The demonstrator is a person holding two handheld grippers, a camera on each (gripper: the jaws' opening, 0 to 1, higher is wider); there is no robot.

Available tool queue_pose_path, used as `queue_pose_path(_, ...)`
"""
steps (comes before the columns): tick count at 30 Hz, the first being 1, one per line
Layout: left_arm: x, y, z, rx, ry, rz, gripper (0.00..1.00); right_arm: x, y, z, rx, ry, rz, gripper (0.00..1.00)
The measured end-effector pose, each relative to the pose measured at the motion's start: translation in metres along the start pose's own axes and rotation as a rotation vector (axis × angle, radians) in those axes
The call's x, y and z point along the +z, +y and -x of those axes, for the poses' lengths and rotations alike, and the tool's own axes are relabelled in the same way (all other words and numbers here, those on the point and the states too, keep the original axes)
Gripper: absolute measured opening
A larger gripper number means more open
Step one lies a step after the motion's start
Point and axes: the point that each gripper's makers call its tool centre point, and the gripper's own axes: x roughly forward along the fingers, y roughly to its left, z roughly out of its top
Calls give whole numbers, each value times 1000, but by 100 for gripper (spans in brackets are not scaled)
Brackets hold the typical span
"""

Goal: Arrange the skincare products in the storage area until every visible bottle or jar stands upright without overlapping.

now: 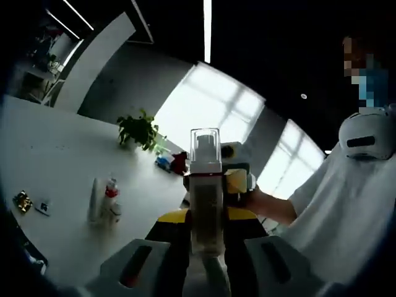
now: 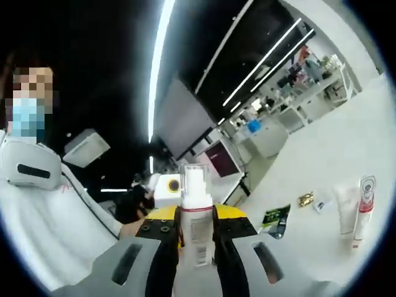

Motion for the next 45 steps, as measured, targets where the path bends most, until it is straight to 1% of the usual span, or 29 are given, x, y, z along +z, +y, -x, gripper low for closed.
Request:
queue_pose_path(1, -2, -4, 1, -20, 11, 4, 22, -2, 5, -4, 9, 5, 11, 21)
queue_pose_path(4, -5, -10, 1, -38, 24, -6, 22, -7, 13, -9, 21, 9, 34, 21)
queue_pose_path(6, -5, -12, 2, -49, 14, 8, 22, -4, 14, -8, 10, -25, 104, 20)
queue_pose_path(7, -6, -15, 2, -61, 18, 9, 22, -7, 17, -6, 20, -17, 86, 19)
queue_pose_path(8, -8, -17, 1, -64, 25, -1, 22, -8, 18, -6, 24, -15, 91, 19)
queue_pose_path(9, -9, -17, 0, -60, 31, -11, 22, -8, 17, -5, 22, -17, 115, 19)
queue_pose_path(12, -10, -18, -2, -53, 37, -25, 22, -8, 16, -2, 25, -21, 117, 19)
queue_pose_path(15, -14, -17, -4, -34, 49, -60, 23, -10, 15, 1, 37, -9, 162, 19)
queue_pose_path(16, -19, -15, -4, -22, 78, -81, 29, -11, 13, 3, 49, 1, 159, 19)
queue_pose_path(17, -21, -9, -4, 17, 92, -102, 37, -11, 11, 4, 52, 4, 160, 19)
queue_pose_path(18, -20, -5, -4, 37, 95, -141, 41, -11, 9, 6, 55, 13, 165, 19)
queue_pose_path(19, -18, -4, -4, 49, 85, -149, 42, -11, 7, 7, 56, 21, 164, 19)
queue_pose_path(21, -10, -9, -5, 43, 53, -126, 41, -11, 2, 11, 66, 43, 159, 19)
queue_pose_path(23, 0, -11, -6, 42, 20, -135, 43, -11, -1, 15, 89, 61, 151, 19)
queue_pose_path(26, 9, -9, -9, 57, 7, -150, 44, -13, -8, 18, 113, 85, 137, 19)
queue_pose_path(30, 19, -5, -14, 70, -19, -152, 45, -19, -11, 22, 145, 124, 149, 19)
queue_pose_path(32, 23, -2, -18, 88, -20, -175, 43, -23, -11, 24, 158, 146, 170, 19)
queue_pose_path(35, 22, 3, -22, 114, 3, -202, 40, -33, -15, 27, 173, 188, 245, 19)
queue_pose_path(37, 21, 6, -25, 133, 20, -226, 39, -39, -19, 30, 180, 217, 272, 19)
queue_pose_path(38, 20, 8, -26, 152, 34, -259, 37, -41, -20, 31, 181, 222, 281, 19)
queue_pose_path(39, 19, 9, -27, 162, 40, -275, 36, -44, -22, 34, 191, 234, 291, 19)
queue_pose_path(42, 13, 11, -32, 177, 74, -320, 33, -49, -27, 40, 203, 251, 304, 19)
queue_pose_path(44, 7, 11, -36, 184, 105, -358, 29, -50, -30, 45, 213, 255, 309, 19)
queue_pose_path(45, 2, 12, -39, 187, 129, -369, 27, -50, -31, 47, 213, 255, 308, 19)
